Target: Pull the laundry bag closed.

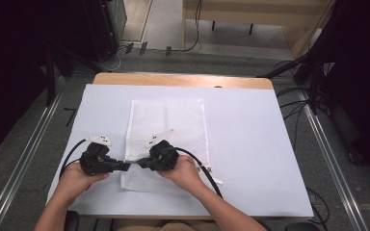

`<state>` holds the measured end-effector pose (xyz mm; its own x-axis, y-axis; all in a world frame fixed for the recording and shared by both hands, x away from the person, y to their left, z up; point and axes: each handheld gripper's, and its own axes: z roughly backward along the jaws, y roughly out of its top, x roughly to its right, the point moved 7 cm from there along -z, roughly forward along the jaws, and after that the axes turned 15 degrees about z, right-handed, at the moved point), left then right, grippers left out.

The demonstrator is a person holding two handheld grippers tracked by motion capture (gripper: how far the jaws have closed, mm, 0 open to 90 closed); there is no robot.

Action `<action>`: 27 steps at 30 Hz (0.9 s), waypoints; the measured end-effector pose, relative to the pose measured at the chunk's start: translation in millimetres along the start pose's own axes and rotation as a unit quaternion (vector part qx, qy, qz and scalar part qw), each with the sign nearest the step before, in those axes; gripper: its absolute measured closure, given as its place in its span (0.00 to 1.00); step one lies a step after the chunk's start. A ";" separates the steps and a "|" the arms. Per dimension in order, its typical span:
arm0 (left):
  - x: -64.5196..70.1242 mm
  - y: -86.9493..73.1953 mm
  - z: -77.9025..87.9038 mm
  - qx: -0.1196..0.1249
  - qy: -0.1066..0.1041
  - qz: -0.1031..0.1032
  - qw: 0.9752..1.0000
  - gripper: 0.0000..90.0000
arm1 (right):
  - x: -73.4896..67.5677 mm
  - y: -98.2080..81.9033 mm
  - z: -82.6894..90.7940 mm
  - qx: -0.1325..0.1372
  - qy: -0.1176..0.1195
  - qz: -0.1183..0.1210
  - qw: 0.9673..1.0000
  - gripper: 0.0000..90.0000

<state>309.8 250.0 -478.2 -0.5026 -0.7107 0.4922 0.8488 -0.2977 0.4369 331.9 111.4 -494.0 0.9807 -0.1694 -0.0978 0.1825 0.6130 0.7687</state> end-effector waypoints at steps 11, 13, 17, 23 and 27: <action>-0.9 -0.5 2.3 0.004 -0.005 -0.001 1.000 0.99 | 2.8 -5.3 5.8 -0.005 -0.003 -0.001 1.000 0.98; -0.9 -0.4 2.3 0.006 -0.008 0.001 1.000 0.98 | 3.3 -6.7 6.8 -0.006 -0.003 0.004 1.000 0.98; -1.8 -1.0 3.2 0.006 -0.007 0.002 1.000 0.98 | 5.8 -10.4 9.7 -0.006 -0.006 -0.003 1.000 0.98; -1.3 -1.1 2.1 0.009 -0.012 0.001 1.000 0.98 | 6.3 -14.3 12.0 -0.009 -0.006 -0.004 1.000 0.98; -1.3 -2.1 2.6 0.010 -0.020 0.001 1.000 0.98 | 6.1 -14.3 13.6 -0.014 -0.008 0.000 1.000 0.98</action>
<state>308.2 253.3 -477.7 -0.5067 -0.6855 0.5229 0.8470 -0.2827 0.4501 334.3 91.0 -497.0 0.9792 -0.1827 -0.0877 0.1855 0.6340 0.7508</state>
